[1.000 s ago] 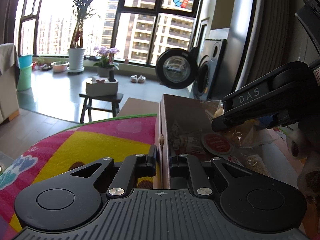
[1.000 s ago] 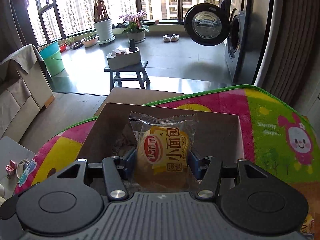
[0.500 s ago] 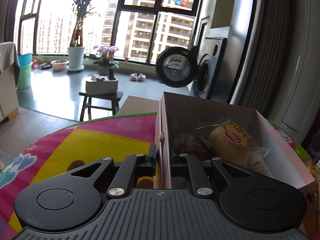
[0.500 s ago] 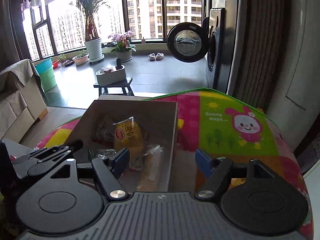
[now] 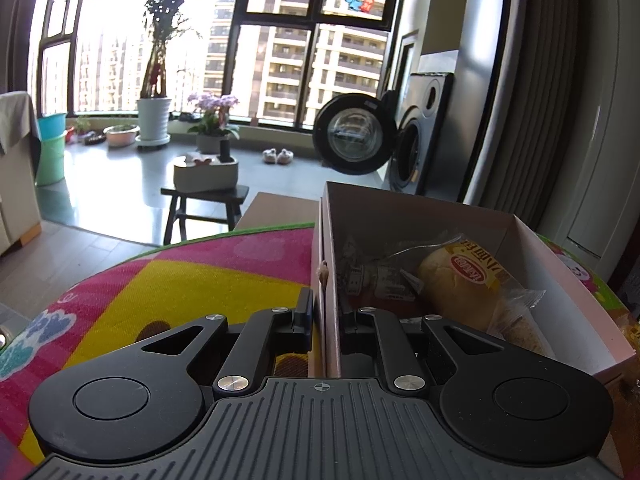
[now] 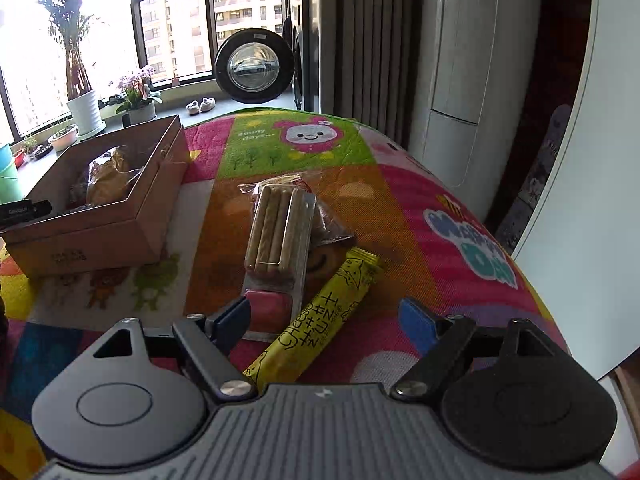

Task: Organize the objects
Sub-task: 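Grasp the yellow cheese stick on the mat with the right tool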

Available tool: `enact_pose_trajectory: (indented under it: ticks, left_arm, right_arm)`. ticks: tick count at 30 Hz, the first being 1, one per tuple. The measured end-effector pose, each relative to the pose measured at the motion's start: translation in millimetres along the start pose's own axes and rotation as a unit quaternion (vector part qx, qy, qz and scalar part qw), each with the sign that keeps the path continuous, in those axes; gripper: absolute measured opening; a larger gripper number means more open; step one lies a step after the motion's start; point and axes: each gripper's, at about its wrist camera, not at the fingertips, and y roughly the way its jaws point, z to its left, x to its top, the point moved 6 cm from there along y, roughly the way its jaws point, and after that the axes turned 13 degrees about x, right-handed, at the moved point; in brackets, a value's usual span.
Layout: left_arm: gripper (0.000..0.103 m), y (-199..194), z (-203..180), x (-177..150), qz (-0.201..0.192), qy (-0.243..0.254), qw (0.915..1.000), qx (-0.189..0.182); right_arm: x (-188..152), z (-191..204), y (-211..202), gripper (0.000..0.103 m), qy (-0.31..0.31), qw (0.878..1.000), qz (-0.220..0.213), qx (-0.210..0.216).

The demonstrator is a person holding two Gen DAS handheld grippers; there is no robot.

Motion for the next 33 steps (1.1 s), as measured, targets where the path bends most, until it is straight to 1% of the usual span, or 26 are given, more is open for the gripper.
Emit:
enact_pose_trajectory:
  ticks: [2,3,4,6,7,10,12,14,16,17,20,22,24,26,28,30,31,33]
  left_arm:
    - [0.013,0.2,-0.5,0.0,0.0,0.0,1.0,0.0]
    - [0.013,0.2,-0.3,0.1,0.001,0.0,1.0,0.0]
    - [0.013,0.1,-0.4,0.1,0.001,0.0,1.0,0.0]
    - [0.013,0.1,-0.4,0.3,0.001,0.0,1.0,0.0]
    - [0.013,0.1,-0.4,0.3,0.001,0.0,1.0,0.0]
    - [0.013,0.1,-0.5,0.3,0.001,-0.001,1.0,-0.001]
    - [0.013,0.1,-0.6,0.3,0.001,-0.001,1.0,-0.001]
    - [0.013,0.0,-0.5,0.3,0.001,0.0,1.0,0.0]
    - [0.013,0.1,-0.3,0.5,0.001,0.0,1.0,0.0]
    - [0.013,0.1,-0.3,0.5,0.001,0.0,1.0,0.0]
    - [0.013,0.1,-0.2,0.6,0.001,0.0,1.0,0.0]
    - [0.013,0.1,-0.2,0.7,0.001,0.0,1.0,0.0]
    - [0.013,0.2,-0.3,0.7,0.001,0.0,1.0,0.0]
    - [0.013,0.1,0.0,0.6,0.001,0.0,1.0,0.0]
    - [0.013,1.2,-0.9,0.9,0.003,-0.001,1.0,-0.001]
    - [0.013,1.9,-0.8,-0.2,0.004,-0.001,1.0,-0.001]
    - [0.013,2.3,-0.7,-0.4,0.004,-0.001,1.0,-0.001]
    - [0.013,2.4,-0.7,-0.4,0.004,-0.001,1.0,-0.001]
  right_arm:
    - [-0.2,14.9,4.2,0.082,-0.051,0.998,-0.009,-0.018]
    - [-0.4,21.9,6.1,0.081,-0.073,0.997,-0.013,-0.02]
    - [0.2,27.2,8.8,0.08,-0.082,0.996,-0.014,-0.015]
    - [4.5,33.1,17.2,0.078,-0.082,0.997,-0.012,-0.001]
    - [7.2,32.4,22.4,0.076,-0.077,0.997,-0.012,-0.003]
    - [14.9,26.2,39.9,0.066,-0.057,0.998,-0.002,-0.007]
    - [17.2,22.9,49.8,0.053,-0.052,0.999,0.007,-0.009]
    - [17.1,22.5,57.2,0.047,-0.052,0.999,0.013,-0.005]
    - [16.1,23.9,57.4,0.046,-0.049,0.999,0.011,-0.005]
    - [15.1,25.6,56.0,0.046,-0.048,0.999,0.011,0.003]
    - [9.3,34.7,48.0,0.045,-0.047,0.998,0.018,0.04]
    - [3.9,43.6,41.2,0.044,-0.055,0.996,0.023,0.06]
    - [-1.9,54.2,34.1,0.045,-0.067,0.993,0.031,0.09]
    - [-5.6,61.0,25.6,0.045,-0.074,0.991,0.029,0.104]
    - [-5.6,65.0,14.7,0.047,-0.083,0.991,0.018,0.102]
    - [-2.3,61.8,3.2,0.055,-0.078,0.993,0.002,0.093]
    - [-0.4,58.4,-1.5,0.056,-0.073,0.994,-0.007,0.085]
    - [3.8,47.4,-8.2,0.063,-0.06,0.997,-0.022,0.052]
